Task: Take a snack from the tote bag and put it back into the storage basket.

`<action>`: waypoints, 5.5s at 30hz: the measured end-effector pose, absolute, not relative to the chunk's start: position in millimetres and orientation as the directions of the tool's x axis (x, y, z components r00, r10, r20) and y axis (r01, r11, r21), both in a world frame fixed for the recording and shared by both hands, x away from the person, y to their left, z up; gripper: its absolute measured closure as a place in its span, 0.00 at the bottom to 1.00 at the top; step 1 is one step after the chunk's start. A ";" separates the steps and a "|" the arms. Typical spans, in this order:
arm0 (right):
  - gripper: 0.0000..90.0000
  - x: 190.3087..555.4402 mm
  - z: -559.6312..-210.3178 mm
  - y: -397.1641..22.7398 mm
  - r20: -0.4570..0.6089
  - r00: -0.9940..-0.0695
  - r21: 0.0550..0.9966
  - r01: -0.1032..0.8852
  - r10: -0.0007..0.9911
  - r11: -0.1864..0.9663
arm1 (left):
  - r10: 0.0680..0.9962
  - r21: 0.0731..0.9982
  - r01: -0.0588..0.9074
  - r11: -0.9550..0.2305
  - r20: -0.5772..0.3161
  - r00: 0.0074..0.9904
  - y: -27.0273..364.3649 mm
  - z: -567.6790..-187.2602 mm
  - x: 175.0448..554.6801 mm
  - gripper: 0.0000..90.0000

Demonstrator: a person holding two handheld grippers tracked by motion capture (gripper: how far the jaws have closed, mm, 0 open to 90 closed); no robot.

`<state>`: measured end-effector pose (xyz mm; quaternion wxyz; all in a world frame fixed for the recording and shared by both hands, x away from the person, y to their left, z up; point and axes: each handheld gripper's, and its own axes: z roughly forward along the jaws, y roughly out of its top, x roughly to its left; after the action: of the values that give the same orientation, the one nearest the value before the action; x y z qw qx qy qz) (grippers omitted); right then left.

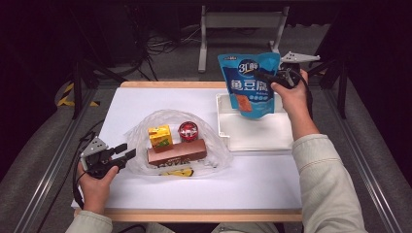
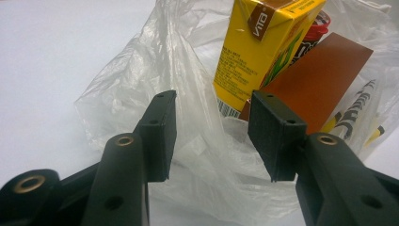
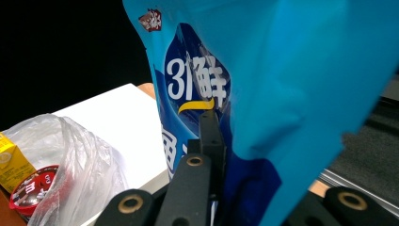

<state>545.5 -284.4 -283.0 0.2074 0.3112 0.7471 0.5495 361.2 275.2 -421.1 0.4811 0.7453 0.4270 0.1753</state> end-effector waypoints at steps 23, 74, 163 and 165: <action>0.99 551.6 -304.9 -283.0 0.062 -0.714 0.949 0.259 0.697 0.181 | 0.805 0.865 0.474 -0.165 -0.160 0.572 274.7 -421.5 361.0 0.58; 0.43 538.9 -313.4 -320.1 -0.060 -0.632 0.952 0.197 0.772 0.235 | 0.802 0.863 0.472 -0.178 -0.150 0.578 273.6 -421.4 361.0 0.58; 1.00 468.0 -344.4 -301.3 -0.027 -0.649 0.899 0.317 0.761 0.302 | 0.809 0.865 0.469 -0.181 -0.140 0.571 273.5 -421.6 357.6 0.58; 1.00 469.3 -347.7 -301.6 -0.028 -0.638 0.898 0.322 0.769 0.300 | 0.809 0.865 0.469 -0.180 -0.141 0.570 273.7 -421.6 357.6 0.58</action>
<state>469.3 -301.6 -347.7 0.2359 0.3538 0.7710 0.4741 357.6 273.7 -421.6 0.4765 0.7471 0.4276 0.1787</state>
